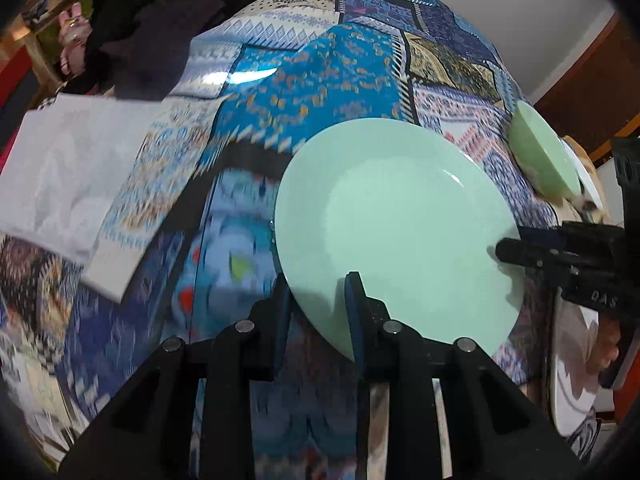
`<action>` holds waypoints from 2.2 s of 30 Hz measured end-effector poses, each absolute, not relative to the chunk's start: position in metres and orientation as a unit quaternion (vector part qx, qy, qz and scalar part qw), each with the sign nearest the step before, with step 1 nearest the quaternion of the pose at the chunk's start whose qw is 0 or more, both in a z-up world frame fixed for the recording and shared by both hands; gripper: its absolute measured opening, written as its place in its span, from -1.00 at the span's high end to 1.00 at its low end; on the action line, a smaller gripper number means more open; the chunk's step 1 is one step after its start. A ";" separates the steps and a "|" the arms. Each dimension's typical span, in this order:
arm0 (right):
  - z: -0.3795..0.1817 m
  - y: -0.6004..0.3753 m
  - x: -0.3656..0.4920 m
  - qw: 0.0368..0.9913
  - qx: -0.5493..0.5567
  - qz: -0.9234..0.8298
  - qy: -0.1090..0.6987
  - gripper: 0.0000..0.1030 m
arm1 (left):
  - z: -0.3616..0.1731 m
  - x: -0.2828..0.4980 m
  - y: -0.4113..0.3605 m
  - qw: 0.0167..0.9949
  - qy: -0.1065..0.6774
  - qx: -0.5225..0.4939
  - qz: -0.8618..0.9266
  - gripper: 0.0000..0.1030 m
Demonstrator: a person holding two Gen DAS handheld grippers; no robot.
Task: Organize plates and bowls
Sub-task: 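Lift the light green plate with the left gripper and carry it toward the stack, then lower the light green plate onto the white plate and open the left gripper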
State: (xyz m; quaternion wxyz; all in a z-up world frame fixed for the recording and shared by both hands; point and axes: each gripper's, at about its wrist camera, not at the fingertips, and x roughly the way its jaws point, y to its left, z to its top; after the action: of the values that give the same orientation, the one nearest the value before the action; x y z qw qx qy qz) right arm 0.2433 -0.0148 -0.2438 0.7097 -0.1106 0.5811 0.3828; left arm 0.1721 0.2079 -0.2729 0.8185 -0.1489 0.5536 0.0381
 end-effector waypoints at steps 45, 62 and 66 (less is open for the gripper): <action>-0.189 -0.028 0.236 0.768 -0.062 0.376 0.515 0.58 | -0.219 0.139 0.189 0.846 0.506 -0.159 0.053 0.49; -0.141 -0.095 0.199 0.808 -0.032 0.358 0.468 0.58 | -0.160 0.116 0.133 0.869 0.476 -0.135 0.010 0.49; -0.139 -0.112 0.192 0.813 -0.022 0.352 0.463 0.58 | -0.155 0.112 0.117 0.870 0.477 -0.125 0.001 0.49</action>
State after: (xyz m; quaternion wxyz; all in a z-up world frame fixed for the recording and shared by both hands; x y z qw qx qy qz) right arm 0.1918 -0.1117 -0.1386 0.8127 -0.0224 0.4635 0.3524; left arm 0.1117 0.1168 -0.1546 0.8699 -0.1249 0.4772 0.0011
